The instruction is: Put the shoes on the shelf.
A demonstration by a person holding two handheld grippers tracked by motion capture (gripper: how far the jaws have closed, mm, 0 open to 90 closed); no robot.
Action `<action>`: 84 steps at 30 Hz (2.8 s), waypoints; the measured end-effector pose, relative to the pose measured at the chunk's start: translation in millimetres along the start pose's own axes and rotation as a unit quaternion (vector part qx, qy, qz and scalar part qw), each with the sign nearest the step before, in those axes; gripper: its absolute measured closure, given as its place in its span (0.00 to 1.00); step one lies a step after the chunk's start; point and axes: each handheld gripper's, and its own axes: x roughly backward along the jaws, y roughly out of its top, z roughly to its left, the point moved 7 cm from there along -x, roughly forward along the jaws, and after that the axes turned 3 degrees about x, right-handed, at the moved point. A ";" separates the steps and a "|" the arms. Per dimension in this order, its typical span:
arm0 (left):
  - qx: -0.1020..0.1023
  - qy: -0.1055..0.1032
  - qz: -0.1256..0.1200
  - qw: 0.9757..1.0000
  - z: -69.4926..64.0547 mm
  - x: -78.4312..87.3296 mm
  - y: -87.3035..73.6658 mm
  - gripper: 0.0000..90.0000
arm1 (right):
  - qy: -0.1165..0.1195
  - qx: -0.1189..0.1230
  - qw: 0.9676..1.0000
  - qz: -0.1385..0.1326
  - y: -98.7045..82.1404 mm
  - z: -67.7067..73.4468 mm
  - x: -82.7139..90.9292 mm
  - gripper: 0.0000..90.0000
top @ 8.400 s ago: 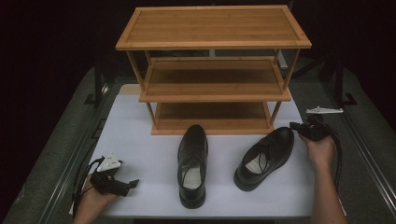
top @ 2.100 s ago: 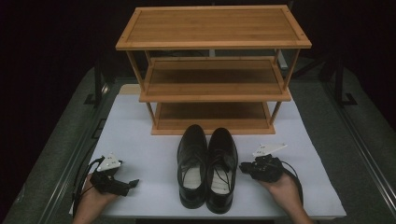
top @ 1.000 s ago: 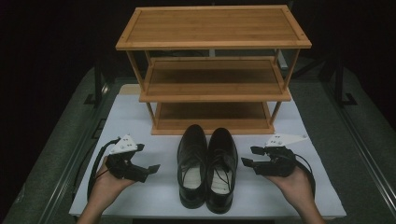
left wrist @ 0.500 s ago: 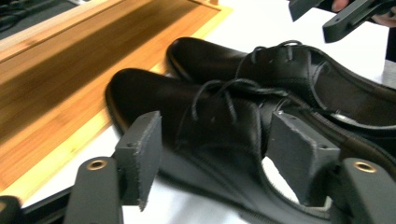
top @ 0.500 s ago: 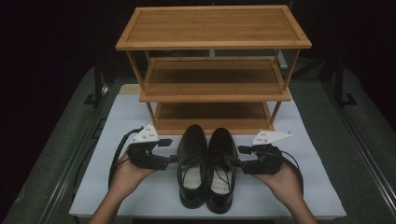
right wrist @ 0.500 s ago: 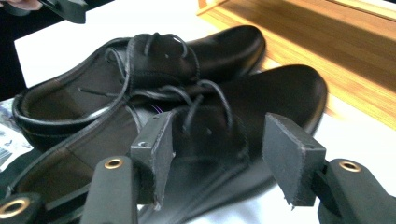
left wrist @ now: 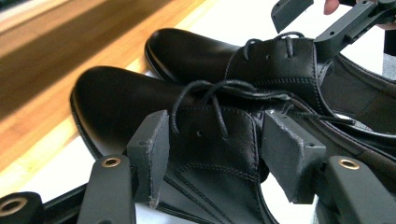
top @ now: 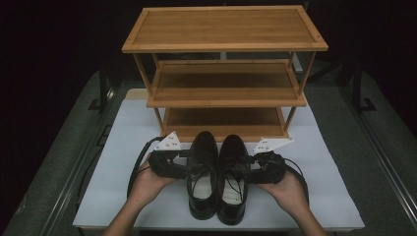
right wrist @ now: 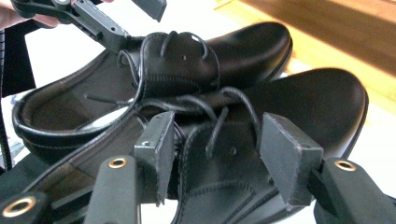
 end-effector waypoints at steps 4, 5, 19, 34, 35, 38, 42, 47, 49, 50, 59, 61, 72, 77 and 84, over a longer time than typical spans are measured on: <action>-0.007 0.010 0.013 1.000 1.2 -3.6 -4.6 0.49 | -0.003 -0.004 1.000 0.012 -7.6 -1.4 -2.5 0.52; -0.007 0.010 0.013 1.000 1.4 -4.5 -5.6 0.49 | -0.004 -0.004 1.000 0.015 -9.4 -1.6 -3.2 0.52; -0.003 -0.002 0.019 1.000 -5.1 -9.1 -8.2 0.62 | 0.008 0.003 1.000 0.011 -12.2 4.1 -7.4 0.64; -0.004 -0.003 0.021 1.000 -9.8 -2.9 -8.1 0.97 | 0.012 0.015 1.000 0.007 -12.1 7.2 -2.8 0.96; -0.003 0.001 0.020 1.000 -10.1 -2.5 -8.1 0.97 | 0.014 0.013 1.000 0.006 -12.2 6.9 -2.7 0.96; -0.006 0.009 0.016 1.000 -9.8 -1.1 -7.4 0.97 | 0.019 0.008 1.000 0.000 -12.1 5.7 -2.0 0.96; -0.003 0.024 0.008 1.000 -7.8 1.6 -6.6 0.98 | 0.015 0.005 1.000 -0.006 -10.8 4.7 1.0 0.96; 0.006 0.031 -0.002 1.000 -3.3 6.8 -4.8 0.98 | -0.001 0.010 1.000 -0.012 -8.5 1.3 5.2 0.96; 0.010 0.031 -0.009 0.999 -0.8 11.9 -3.7 0.98 | -0.007 0.008 1.000 -0.015 -8.0 -2.1 8.2 0.97; 0.012 0.033 -0.011 0.999 0.1 13.6 -3.4 0.98 | -0.009 0.008 1.000 -0.016 -7.8 -3.4 9.6 0.97; 0.023 0.039 -0.028 0.999 7.8 27.9 -0.2 0.98 | -0.019 0.002 0.999 -0.028 -5.0 -11.8 22.6 0.97; 0.020 0.035 -0.028 0.999 9.6 31.0 2.0 0.98 | -0.021 0.005 0.999 -0.032 -2.4 -14.6 26.3 0.97; 0.021 0.040 -0.032 0.998 24.0 29.8 9.1 0.98 | -0.032 0.007 0.999 -0.040 10.8 -37.4 32.1 0.97; 0.018 0.058 -0.043 0.997 36.7 26.1 20.5 0.98 | -0.045 0.003 0.998 -0.039 18.2 -55.6 28.0 0.97; 0.020 0.082 -0.057 0.995 59.0 9.8 36.1 0.98 | -0.057 -0.001 0.998 -0.035 24.6 -80.8 13.9 0.96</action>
